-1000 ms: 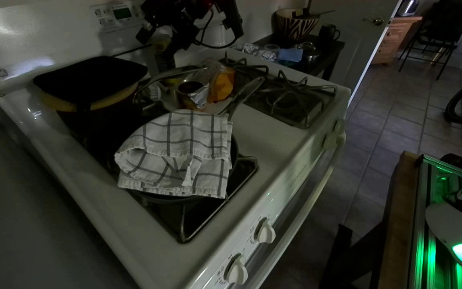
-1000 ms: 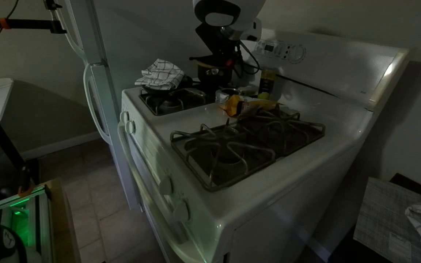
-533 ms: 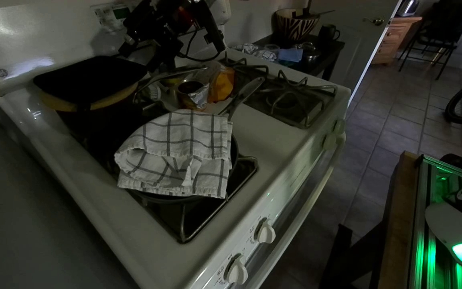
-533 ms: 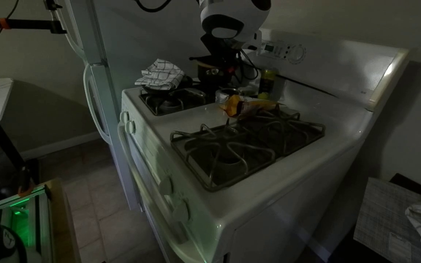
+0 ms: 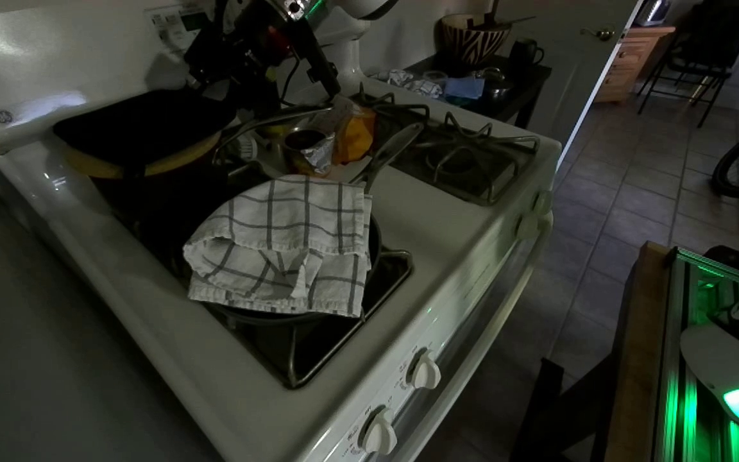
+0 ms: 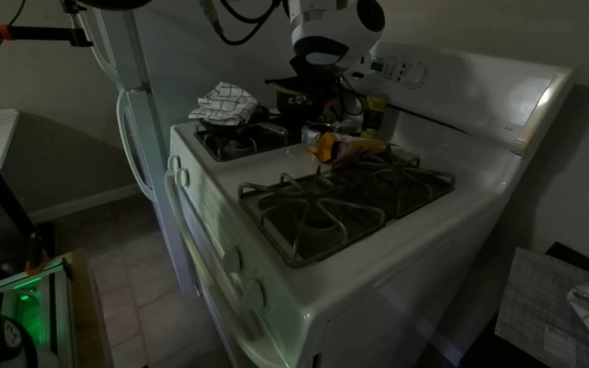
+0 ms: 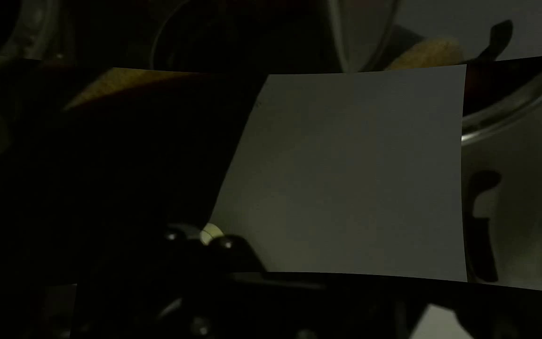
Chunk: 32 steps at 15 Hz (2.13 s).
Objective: Remove the wooden coaster from the pot and move it to the right.
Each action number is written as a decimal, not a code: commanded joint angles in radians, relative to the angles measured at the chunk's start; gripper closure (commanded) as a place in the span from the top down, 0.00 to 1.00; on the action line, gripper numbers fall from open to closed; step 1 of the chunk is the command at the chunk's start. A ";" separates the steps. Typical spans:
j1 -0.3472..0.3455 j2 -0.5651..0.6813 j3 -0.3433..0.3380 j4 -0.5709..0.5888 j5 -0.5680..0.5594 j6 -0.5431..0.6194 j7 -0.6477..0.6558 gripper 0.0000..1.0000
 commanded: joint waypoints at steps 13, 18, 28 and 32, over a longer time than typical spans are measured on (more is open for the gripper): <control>-0.047 -0.015 0.025 0.071 -0.020 -0.055 0.047 0.05; -0.065 -0.127 0.040 0.017 0.003 -0.059 0.007 0.04; -0.182 -0.438 -0.084 -0.416 0.200 0.051 0.009 0.04; -0.218 -0.565 -0.145 -0.629 0.449 0.126 -0.148 0.04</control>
